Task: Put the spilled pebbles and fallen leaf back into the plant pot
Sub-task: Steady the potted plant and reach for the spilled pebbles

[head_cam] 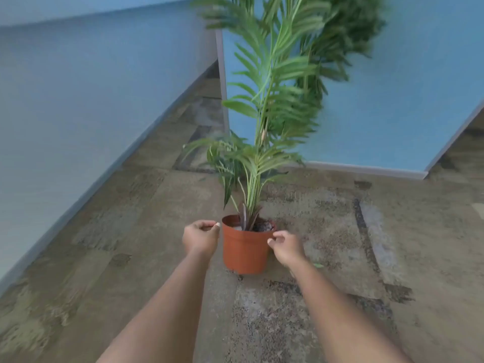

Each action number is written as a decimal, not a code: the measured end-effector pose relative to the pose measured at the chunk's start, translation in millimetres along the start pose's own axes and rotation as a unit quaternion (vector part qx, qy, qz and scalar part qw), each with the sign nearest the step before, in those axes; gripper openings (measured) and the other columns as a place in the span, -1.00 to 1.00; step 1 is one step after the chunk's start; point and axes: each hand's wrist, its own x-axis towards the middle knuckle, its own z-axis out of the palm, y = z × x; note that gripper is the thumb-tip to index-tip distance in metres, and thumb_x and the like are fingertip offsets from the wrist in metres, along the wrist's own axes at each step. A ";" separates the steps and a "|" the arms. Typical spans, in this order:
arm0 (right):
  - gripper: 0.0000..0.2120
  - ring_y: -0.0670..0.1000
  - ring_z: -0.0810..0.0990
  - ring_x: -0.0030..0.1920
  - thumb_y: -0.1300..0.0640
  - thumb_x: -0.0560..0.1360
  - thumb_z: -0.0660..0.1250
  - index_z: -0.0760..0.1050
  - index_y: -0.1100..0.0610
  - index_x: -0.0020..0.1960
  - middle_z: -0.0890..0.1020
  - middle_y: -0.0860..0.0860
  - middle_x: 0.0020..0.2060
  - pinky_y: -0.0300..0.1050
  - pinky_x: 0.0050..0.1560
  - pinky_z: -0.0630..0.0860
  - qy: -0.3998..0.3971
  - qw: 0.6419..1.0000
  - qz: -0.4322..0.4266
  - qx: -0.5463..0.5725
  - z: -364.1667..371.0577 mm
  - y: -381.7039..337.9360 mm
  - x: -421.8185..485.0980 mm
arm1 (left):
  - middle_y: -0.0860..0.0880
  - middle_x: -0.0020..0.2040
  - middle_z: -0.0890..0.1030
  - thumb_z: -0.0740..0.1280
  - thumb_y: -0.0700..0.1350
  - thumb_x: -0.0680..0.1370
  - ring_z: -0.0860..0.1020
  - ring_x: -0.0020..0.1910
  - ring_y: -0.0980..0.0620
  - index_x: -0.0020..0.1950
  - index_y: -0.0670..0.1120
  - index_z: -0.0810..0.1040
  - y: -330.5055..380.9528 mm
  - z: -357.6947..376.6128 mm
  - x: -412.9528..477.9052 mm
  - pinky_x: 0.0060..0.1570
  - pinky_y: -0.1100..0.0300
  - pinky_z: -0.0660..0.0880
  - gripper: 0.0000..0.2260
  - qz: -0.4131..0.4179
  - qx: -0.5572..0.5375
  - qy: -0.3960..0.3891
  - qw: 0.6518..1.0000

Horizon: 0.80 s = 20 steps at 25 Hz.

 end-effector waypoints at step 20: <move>-0.64 0.17 0.66 -0.26 -0.05 0.60 0.21 0.61 0.20 -0.10 0.65 0.10 -0.28 0.12 -0.19 0.65 0.069 0.983 0.098 0.140 63.6 22.3 96.6 | -0.17 -0.44 0.60 0.53 -0.07 0.38 0.68 -0.36 -0.12 -0.27 -0.26 0.52 -63.5 81.6 82.4 -0.18 -0.06 0.66 -0.70 -0.115 -0.017 0.119 0.986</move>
